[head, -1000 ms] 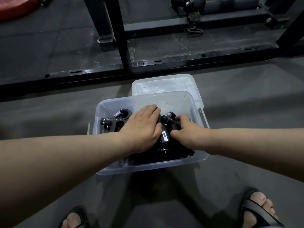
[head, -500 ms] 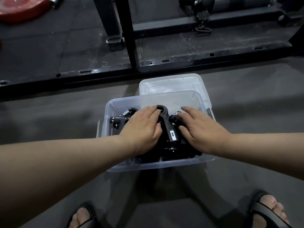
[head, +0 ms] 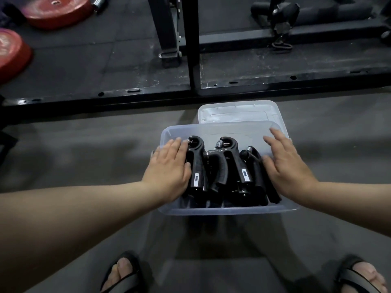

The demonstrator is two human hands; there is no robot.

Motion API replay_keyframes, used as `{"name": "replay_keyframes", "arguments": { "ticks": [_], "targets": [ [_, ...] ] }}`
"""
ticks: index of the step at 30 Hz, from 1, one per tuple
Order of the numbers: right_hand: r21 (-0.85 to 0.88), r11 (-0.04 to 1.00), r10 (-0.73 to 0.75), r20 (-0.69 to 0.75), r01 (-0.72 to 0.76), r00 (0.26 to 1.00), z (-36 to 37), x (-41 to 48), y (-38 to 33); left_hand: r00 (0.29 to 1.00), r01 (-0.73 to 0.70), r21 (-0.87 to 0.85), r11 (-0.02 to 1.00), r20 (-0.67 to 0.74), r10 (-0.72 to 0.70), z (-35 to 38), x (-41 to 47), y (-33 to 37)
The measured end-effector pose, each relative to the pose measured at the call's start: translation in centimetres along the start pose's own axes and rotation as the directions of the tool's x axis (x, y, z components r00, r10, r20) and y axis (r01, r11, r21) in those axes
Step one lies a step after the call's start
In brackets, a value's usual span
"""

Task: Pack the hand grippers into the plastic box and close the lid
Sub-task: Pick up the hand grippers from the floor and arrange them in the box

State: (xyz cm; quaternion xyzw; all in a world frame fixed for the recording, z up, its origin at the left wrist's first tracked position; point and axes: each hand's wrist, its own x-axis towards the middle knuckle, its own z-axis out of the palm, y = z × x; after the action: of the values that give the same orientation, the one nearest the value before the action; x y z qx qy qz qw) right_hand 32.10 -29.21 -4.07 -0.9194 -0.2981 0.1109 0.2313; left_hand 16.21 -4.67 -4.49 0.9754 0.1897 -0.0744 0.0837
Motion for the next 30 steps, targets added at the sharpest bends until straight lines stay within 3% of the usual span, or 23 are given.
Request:
{"name": "replay_keyframes", "arguments": {
  "ticks": [4,9,13,16,20,25,30],
  "targets": [
    [0.021,0.997,0.077,-0.028,-0.076,0.997,-0.1,0.3,-0.2,0.999,-0.002,-0.056,0.998,0.04,0.004,-0.5,-0.1,-0.2],
    [-0.276,0.942,-0.157,0.139,0.19,0.978,0.2,-0.2,-0.1,0.997,-0.051,-0.044,0.998,-0.053,0.049,-1.2,-1.0,-0.4],
    [-0.218,0.96,-0.16,0.085,0.175,0.984,0.0,-0.1,-0.4,0.998,-0.039,-0.085,0.996,-0.052,0.034,-1.5,-0.8,-0.1],
    [-0.118,0.952,-0.281,0.017,0.281,0.959,-0.5,0.1,-3.0,0.997,0.047,-0.16,0.986,-0.049,-0.056,-2.2,0.0,0.3],
    [-0.165,0.904,-0.38,0.117,0.395,0.918,-0.3,0.1,-8.0,0.97,0.15,0.049,0.987,-0.202,-0.138,-3.4,-0.1,-0.2],
    [-0.377,0.845,-0.25,0.347,0.378,0.904,1.6,0.8,-12.2,0.998,0.058,0.285,0.957,-0.025,-0.053,-2.1,-2.8,-0.1],
    [-0.419,0.85,-0.113,0.445,0.319,0.888,2.7,1.6,-13.7,0.999,0.036,0.292,0.956,-0.045,-0.024,-2.2,-3.0,0.4]
  ]
}}
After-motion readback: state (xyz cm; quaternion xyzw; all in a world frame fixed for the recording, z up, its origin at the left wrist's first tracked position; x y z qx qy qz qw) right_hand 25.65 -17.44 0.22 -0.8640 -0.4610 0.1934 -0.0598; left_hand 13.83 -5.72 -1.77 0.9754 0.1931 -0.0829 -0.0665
